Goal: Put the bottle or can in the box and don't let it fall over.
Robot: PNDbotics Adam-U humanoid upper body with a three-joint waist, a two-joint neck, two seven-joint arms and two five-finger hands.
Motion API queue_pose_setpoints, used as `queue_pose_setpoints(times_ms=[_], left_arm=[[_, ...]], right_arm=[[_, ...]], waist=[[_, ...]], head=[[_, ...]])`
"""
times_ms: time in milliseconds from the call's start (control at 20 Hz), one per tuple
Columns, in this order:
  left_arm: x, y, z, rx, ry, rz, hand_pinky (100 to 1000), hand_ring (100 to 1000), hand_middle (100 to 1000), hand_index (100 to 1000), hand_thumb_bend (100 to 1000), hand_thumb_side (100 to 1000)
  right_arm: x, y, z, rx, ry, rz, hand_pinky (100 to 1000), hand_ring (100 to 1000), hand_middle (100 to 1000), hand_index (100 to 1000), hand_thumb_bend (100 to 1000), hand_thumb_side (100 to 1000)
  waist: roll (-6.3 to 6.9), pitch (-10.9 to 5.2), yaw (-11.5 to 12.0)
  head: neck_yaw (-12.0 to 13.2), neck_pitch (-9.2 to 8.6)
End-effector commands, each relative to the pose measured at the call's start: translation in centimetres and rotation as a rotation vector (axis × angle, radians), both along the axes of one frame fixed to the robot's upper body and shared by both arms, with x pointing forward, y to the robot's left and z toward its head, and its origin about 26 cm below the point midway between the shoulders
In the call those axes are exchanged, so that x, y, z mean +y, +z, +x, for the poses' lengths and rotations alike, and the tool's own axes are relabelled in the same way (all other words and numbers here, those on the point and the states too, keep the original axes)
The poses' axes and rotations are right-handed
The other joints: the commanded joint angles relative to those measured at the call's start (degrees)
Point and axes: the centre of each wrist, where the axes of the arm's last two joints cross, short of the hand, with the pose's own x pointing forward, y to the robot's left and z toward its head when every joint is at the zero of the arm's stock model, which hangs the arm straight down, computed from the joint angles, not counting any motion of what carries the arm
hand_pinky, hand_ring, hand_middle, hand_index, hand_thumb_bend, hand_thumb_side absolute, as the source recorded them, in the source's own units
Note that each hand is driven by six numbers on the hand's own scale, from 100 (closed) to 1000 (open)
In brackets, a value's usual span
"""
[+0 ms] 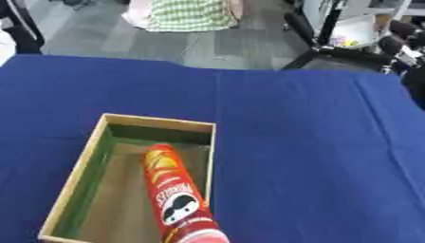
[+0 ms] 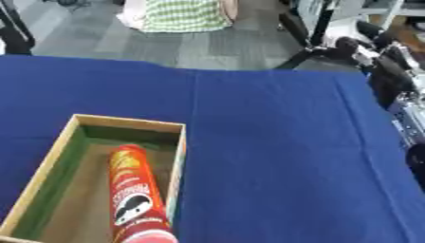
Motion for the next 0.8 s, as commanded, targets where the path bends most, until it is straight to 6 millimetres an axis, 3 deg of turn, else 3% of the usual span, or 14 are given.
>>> queue_pose_setpoints(times_ms=[50,200,500,800], left_arm=[[0.3,0.9,0.1,-0.022,-0.003,0.035,988,801,841,831,100,656],[0.3,1.0,0.1,-0.024,-0.006,0.035,988,801,841,831,100,657],[0.3,1.1,0.1,-0.028,-0.008,0.038,987,800,841,831,100,657],[0.2,1.2,0.2,-0.030,-0.010,0.039,986,799,841,830,100,656]], right_arm=[[-1.8,1.3,-0.8,-0.039,-0.053,-0.020,910,1000,1000,874,816,218],[-2.6,0.4,-1.1,-0.029,-0.085,-0.007,909,1000,1000,874,821,222],[-3.9,-0.5,-1.9,-0.028,-0.138,0.004,902,1000,1000,869,926,311],[-4.6,-1.2,-2.5,-0.022,-0.149,0.022,901,1000,1000,868,930,314]], waist=[[0.03,-0.44,-0.1],[0.02,-0.35,-0.2],[0.00,-0.17,-0.3],[0.02,-0.13,-0.4]], head=[[0.4,-0.78],[0.4,-0.92],[0.6,-0.99],[0.7,-1.15]])
